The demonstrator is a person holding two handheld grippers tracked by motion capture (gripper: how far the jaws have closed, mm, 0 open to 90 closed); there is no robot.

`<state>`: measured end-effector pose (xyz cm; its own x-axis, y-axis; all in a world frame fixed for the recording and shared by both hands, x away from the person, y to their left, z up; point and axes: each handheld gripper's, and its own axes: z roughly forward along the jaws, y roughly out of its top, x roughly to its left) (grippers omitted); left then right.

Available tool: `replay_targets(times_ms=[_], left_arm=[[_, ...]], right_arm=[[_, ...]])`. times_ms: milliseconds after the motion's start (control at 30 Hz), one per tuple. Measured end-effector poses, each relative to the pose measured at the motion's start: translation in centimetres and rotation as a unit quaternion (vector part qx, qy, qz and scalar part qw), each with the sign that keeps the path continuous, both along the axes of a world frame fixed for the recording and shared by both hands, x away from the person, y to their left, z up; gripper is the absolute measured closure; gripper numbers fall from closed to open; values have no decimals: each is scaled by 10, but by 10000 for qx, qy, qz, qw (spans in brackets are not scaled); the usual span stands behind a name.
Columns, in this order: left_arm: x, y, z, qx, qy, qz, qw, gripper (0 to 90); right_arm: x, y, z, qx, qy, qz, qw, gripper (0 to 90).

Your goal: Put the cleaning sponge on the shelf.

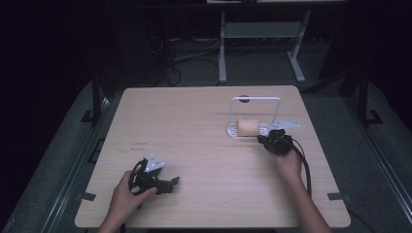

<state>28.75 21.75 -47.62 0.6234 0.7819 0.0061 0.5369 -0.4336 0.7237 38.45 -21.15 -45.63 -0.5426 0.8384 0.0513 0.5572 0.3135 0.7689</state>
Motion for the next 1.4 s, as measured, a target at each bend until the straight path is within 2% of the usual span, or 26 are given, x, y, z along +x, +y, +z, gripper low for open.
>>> replay_targets(times_ms=[367,567,733,1033,1133,1233,1400], left_arm=[[0,0,0,16,5,-15,10000,129],[0,0,0,19,7,-23,10000,129],[0,0,0,18,7,-23,10000,129],[0,0,0,21,6,-24,10000,129],[0,0,0,20,6,-24,10000,129],[0,0,0,17,5,-24,10000,129],[0,0,0,19,6,-24,10000,129]], right_arm=[[-13,-5,7,48,-27,61,10000,796],[-22,-4,10,36,-12,63,10000,660],[-30,-6,11,67,62,64,9999,504],[-41,-7,10,-65,114,-26,9999,276],[-46,-9,11,-24,98,-42,9999,232],[-50,-11,10,23,177,-49,9998,189],[-60,-15,7,-17,213,-72,9997,151]])
